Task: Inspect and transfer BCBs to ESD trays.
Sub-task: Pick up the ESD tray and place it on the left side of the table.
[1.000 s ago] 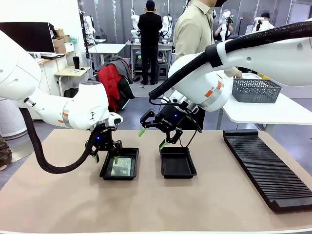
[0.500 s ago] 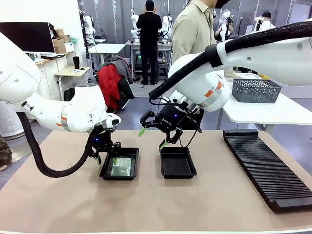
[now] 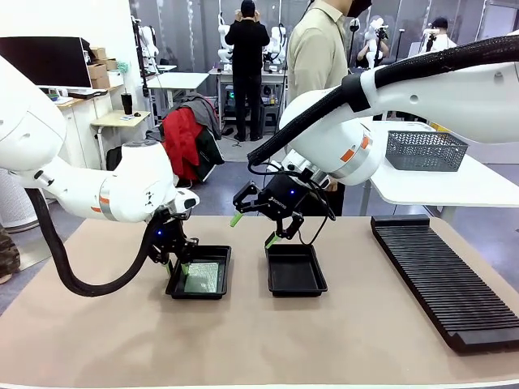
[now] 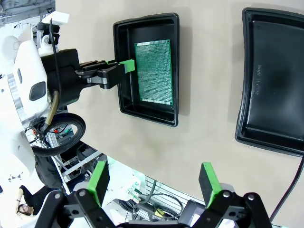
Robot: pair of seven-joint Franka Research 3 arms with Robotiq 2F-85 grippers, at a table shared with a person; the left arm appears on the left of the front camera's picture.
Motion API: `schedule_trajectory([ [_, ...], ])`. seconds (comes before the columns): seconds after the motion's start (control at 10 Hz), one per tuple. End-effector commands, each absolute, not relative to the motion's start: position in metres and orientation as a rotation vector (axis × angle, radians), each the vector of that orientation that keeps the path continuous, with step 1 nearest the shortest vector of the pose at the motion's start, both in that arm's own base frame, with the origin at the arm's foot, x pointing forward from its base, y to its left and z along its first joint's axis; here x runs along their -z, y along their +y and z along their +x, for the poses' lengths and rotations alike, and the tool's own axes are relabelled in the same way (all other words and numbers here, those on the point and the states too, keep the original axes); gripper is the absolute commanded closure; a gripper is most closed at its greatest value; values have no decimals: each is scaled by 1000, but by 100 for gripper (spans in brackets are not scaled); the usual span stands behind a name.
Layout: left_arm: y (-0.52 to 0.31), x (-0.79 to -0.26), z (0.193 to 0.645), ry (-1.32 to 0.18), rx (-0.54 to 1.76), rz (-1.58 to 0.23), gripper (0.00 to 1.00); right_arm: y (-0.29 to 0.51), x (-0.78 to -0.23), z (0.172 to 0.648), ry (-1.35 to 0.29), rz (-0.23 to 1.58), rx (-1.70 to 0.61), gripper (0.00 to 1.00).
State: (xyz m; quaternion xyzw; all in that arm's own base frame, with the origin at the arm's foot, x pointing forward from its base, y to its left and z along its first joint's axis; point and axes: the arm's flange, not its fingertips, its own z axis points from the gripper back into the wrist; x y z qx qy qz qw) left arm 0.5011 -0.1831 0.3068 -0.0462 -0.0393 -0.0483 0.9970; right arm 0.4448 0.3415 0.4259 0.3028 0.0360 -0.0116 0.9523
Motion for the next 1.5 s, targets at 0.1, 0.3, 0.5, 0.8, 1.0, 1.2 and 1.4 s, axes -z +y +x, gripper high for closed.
schedule_trajectory([
  [0.1,-181,-306,499,-113,82,-83,84,341,-426,445,71,605,27,0],
  [0.3,-181,-305,500,-111,80,-83,97,341,-426,445,71,605,27,0],
  [0.5,-181,-306,501,-107,79,-84,100,341,-426,445,71,605,27,0],
  [0.8,-176,-309,500,-101,62,-91,100,341,-426,445,71,605,27,0],
  [1.0,-168,-310,501,-84,48,-127,100,341,-426,445,71,605,27,0],
  [1.2,-152,-316,501,-81,47,-243,100,341,-426,445,71,605,27,0],
  [1.4,-134,-319,498,-96,48,-302,100,341,-426,445,71,605,27,0],
])
